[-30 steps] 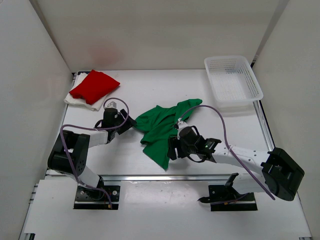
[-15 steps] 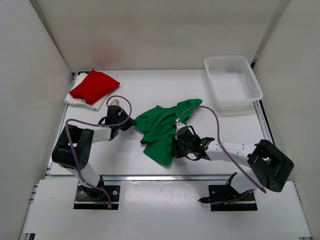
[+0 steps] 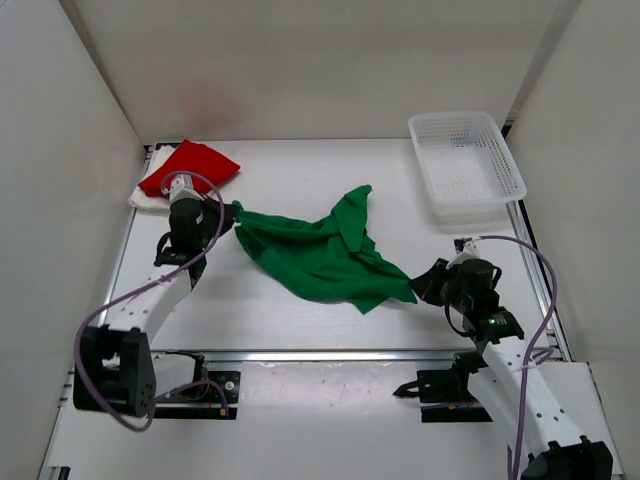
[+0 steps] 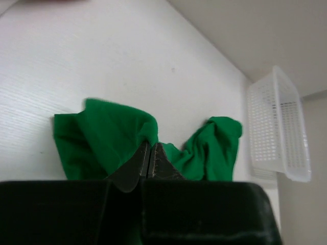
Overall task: Fold and stack the t-shirts
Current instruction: Flatten out the tshirt
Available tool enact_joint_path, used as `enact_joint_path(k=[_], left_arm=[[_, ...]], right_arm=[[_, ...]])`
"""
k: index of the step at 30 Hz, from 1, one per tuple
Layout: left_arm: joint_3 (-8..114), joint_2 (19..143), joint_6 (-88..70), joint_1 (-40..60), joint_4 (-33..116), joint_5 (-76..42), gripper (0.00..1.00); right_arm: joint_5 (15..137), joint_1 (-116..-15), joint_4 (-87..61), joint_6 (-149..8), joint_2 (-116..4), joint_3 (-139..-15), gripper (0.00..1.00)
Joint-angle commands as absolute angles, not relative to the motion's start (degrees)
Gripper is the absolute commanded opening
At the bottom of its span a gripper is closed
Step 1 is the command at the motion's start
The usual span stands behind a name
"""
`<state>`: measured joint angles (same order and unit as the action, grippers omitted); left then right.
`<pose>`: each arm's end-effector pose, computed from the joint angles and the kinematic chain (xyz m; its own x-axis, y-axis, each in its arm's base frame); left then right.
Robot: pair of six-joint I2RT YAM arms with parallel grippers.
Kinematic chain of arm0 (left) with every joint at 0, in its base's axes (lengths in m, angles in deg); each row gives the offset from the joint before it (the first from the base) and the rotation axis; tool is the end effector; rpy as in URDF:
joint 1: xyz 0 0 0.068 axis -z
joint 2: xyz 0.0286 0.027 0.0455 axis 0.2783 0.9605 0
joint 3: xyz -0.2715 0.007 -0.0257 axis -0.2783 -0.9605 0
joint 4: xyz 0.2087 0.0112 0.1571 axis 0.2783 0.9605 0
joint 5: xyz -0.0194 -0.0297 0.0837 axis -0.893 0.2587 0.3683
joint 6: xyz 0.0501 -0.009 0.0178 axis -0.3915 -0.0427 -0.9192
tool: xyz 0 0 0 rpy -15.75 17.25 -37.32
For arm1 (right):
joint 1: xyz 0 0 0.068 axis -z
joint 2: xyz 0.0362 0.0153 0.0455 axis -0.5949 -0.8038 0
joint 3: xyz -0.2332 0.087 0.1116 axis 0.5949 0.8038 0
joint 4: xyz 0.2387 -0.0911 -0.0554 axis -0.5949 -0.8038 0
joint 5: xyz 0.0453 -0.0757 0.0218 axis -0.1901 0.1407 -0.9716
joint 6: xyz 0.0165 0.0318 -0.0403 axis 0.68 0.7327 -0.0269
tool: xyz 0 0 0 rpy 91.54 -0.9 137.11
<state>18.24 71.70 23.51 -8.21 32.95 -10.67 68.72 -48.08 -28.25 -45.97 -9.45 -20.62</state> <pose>0.2583 -0.0374 0.2559 -0.3399 -0.6525 -0.6773 -0.0889 0.7393 -0.6675 0.1428 0.0384 0.2007 -0.6402 0.3823 -0.6663 -0.0881 0.8251 0.5580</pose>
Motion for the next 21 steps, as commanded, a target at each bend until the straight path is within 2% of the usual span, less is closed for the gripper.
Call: enact_joint_path(k=[1,3,6,8,11,16,21], left_arm=[[20.64,76.85,22.74,-8.17,35.71,-10.65,0.00],[26.94,81.86,20.38,-3.70,36.77,-5.06,0.00],[36.52,88.80,20.54,-4.47,41.06,-8.17,0.00],[40.84,89.26,20.29,-5.87,43.44,-10.72,0.00],[42.71,82.69,17.31,-6.31,47.83,-9.07,0.00],[50.15,70.47,12.83,-7.89,61.35,-10.04,0.00],[62.37,71.32,12.11,-9.82,71.13,-12.14,0.00]], right_arm=[[62.37,-45.13,-28.41,-44.26,-10.15,-19.28,0.00],[62.19,-45.65,-25.69,-44.25,-12.95,-19.63,0.00],[64.55,-49.15,-23.93,-44.68,-15.77,-20.86,0.00],[66.93,-51.44,-24.27,-44.87,-16.13,-21.74,0.00],[69.05,-53.82,-25.24,-45.39,-14.99,-22.97,0.01],[65.45,-51.28,-26.99,-46.80,-11.13,-24.46,0.01],[63.07,-49.61,-27.44,-47.59,-10.06,-27.01,0.00]])
